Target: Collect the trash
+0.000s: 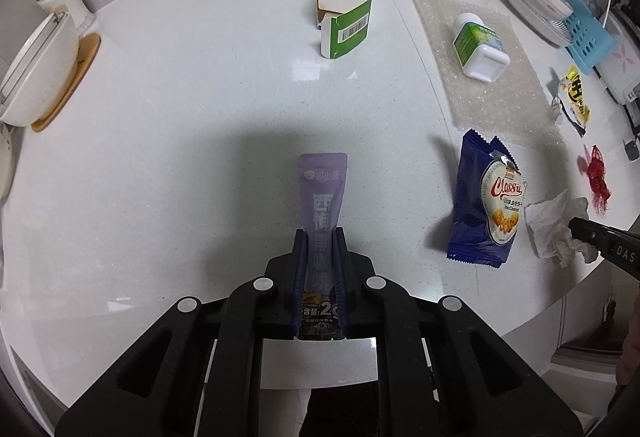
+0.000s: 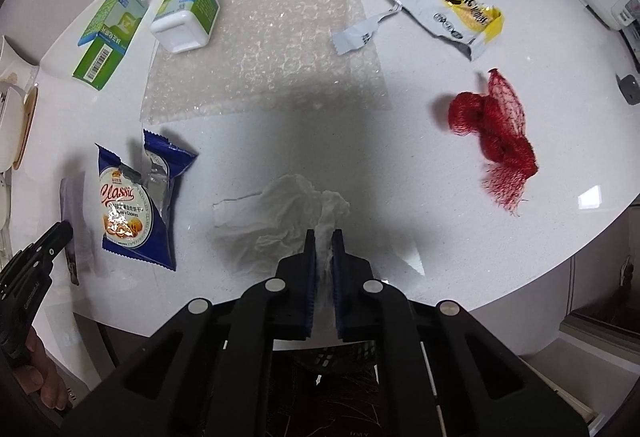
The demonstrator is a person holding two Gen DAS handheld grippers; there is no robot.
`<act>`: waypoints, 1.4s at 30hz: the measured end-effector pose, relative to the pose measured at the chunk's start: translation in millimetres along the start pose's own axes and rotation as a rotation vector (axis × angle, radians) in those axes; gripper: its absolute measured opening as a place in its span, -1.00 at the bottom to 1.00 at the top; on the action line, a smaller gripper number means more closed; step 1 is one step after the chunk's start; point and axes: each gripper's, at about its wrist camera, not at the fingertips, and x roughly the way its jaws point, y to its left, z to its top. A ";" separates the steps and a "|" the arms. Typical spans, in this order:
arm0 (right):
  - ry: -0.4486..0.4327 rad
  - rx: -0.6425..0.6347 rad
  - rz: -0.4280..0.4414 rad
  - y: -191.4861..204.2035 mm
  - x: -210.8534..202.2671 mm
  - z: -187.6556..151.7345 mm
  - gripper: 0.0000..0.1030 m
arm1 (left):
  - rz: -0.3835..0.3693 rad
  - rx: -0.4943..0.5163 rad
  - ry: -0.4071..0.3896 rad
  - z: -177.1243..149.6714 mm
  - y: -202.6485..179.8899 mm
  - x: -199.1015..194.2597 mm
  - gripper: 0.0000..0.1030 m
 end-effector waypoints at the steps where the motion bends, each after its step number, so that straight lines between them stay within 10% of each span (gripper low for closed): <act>1: -0.010 0.001 0.001 -0.6 -3.7 -0.6 -0.88 | -0.004 -0.002 -0.007 -0.1 0.2 -2.4 -0.77; 42: -0.222 -0.158 0.064 -44.9 -68.1 -70.2 -0.88 | -0.032 -0.113 -0.106 -94.0 -42.8 -90.7 -0.78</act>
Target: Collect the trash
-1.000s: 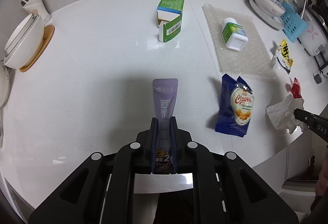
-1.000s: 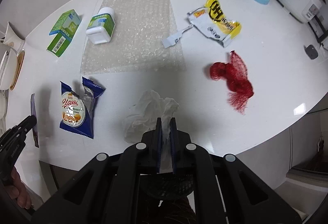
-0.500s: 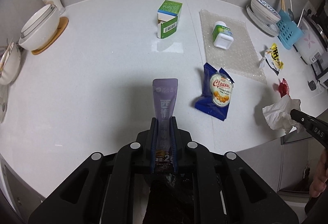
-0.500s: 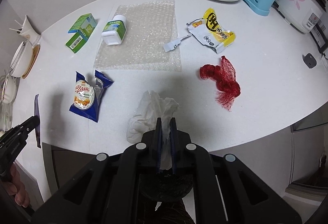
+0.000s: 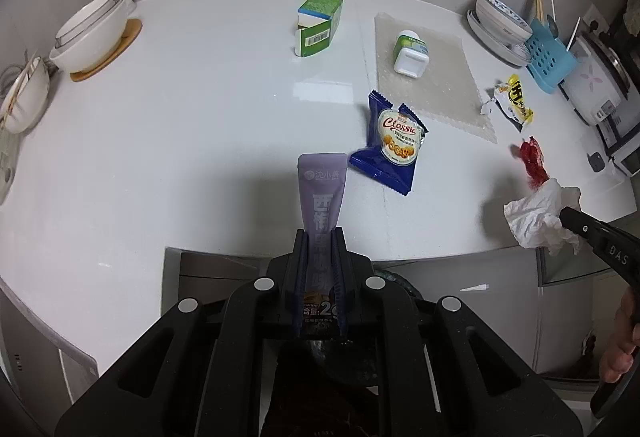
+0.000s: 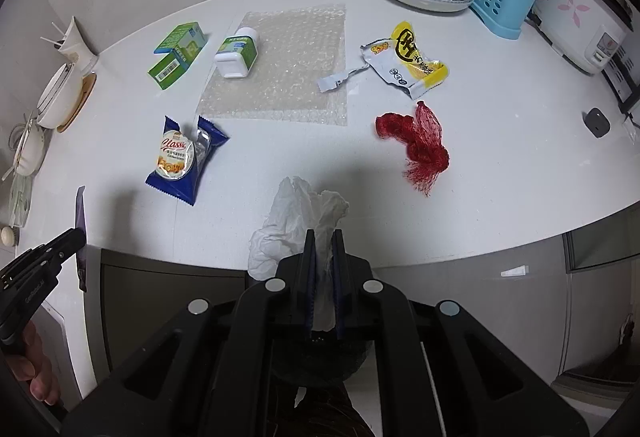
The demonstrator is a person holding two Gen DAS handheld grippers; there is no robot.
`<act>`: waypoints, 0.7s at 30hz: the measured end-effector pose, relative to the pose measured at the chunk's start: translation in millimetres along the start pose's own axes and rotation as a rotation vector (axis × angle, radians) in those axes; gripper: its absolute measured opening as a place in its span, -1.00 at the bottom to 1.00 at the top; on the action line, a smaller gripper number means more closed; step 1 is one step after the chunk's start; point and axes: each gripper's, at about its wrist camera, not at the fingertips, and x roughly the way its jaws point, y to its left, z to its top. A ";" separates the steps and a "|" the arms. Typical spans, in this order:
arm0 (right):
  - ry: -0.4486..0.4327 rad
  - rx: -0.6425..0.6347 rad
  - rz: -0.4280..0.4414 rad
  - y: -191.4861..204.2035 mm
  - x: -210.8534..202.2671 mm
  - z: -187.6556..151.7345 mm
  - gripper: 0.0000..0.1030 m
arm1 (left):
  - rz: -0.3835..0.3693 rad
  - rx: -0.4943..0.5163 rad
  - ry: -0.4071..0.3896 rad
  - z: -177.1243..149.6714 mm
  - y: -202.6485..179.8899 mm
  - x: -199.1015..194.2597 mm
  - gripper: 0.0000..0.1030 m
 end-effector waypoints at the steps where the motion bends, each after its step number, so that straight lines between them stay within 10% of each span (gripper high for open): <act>1: -0.002 -0.004 0.002 -0.3 -1.3 -2.4 -0.88 | 0.000 -0.001 -0.001 -3.1 -1.4 -1.3 -0.78; 21: -0.013 -0.093 0.030 0.2 -16.5 -43.0 -0.88 | -0.040 0.031 0.006 -47.9 -32.9 -8.3 -0.79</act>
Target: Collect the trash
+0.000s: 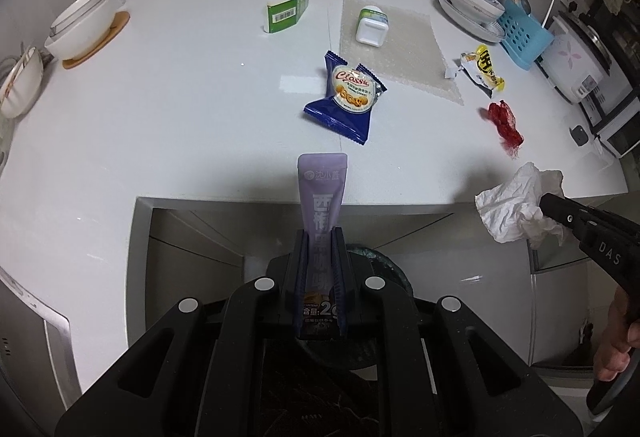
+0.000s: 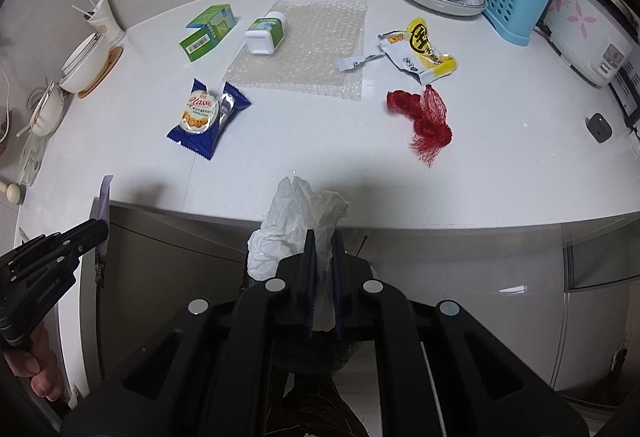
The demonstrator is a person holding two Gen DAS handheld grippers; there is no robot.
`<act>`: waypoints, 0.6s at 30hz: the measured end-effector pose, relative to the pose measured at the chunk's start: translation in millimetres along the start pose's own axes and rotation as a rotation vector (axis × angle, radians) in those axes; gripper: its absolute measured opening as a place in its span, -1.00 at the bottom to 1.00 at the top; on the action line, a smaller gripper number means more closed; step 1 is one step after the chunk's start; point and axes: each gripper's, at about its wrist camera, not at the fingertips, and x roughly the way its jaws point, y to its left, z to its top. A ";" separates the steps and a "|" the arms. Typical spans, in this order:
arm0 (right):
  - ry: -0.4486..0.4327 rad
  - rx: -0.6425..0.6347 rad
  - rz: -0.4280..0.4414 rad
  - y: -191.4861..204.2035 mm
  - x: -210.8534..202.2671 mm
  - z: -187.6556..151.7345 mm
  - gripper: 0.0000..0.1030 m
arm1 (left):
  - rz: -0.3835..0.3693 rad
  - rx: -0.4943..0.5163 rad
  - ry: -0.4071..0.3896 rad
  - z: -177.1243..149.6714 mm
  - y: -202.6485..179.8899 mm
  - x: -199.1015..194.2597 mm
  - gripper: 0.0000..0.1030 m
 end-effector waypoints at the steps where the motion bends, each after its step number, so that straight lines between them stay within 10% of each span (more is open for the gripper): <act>1: 0.001 -0.004 0.002 0.0 0.5 -2.6 -0.88 | -0.001 0.003 0.002 -2.2 -2.2 0.8 -0.79; 18: 0.047 -0.011 0.004 -14.3 19.6 -38.8 -0.88 | -0.040 0.027 0.044 -46.5 -25.0 33.7 -0.79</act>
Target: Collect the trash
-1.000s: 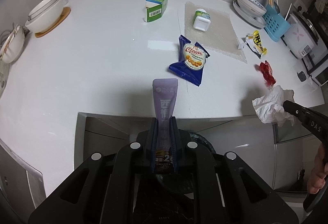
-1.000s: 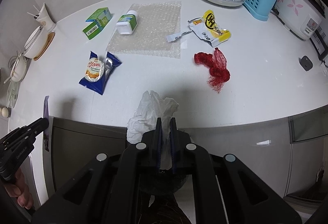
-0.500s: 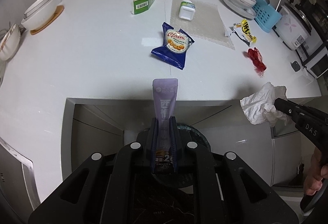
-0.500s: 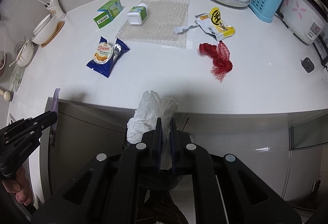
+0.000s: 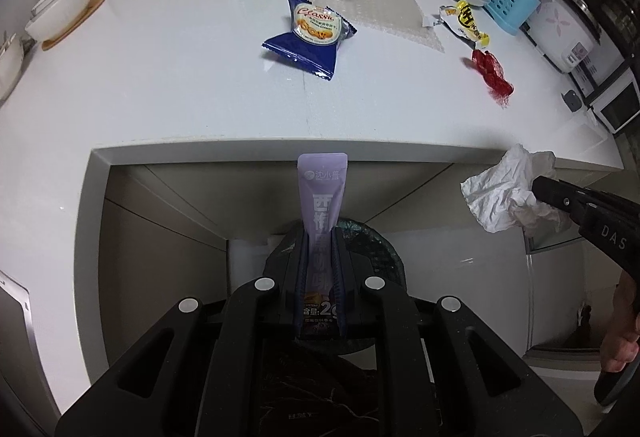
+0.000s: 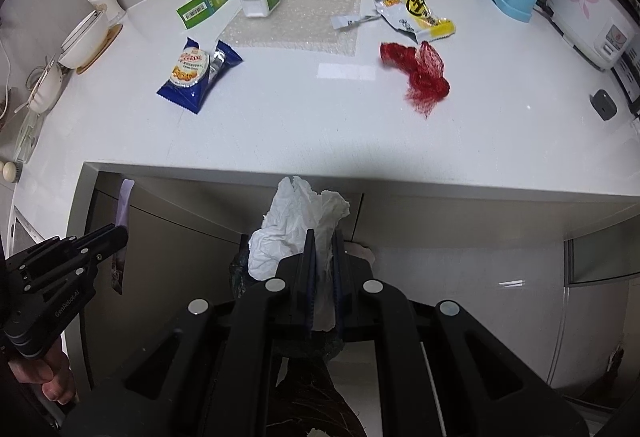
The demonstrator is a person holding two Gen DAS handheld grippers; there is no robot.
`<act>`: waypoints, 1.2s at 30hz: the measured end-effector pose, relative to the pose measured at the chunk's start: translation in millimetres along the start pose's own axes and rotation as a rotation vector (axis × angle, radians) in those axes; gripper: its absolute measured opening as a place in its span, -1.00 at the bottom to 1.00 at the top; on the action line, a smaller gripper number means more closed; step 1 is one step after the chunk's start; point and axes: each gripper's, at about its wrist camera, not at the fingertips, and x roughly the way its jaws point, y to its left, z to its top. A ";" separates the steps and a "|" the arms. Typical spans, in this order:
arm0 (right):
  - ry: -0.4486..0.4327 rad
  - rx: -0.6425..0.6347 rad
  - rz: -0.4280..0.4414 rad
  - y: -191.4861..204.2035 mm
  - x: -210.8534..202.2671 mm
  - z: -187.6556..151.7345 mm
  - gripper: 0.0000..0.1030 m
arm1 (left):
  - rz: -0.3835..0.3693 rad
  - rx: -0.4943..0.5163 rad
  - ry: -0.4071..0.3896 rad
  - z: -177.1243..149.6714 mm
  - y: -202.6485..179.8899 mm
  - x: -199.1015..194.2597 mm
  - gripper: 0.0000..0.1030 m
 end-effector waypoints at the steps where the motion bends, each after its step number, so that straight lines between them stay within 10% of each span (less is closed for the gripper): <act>1: 0.005 -0.001 -0.001 -0.7 2.4 -2.3 -0.88 | -0.001 0.002 0.002 -1.5 -0.5 1.5 -0.79; 36: 0.085 0.008 -0.013 -10.9 80.6 -51.6 -0.87 | -0.096 -0.060 0.080 -43.8 3.3 80.4 -0.79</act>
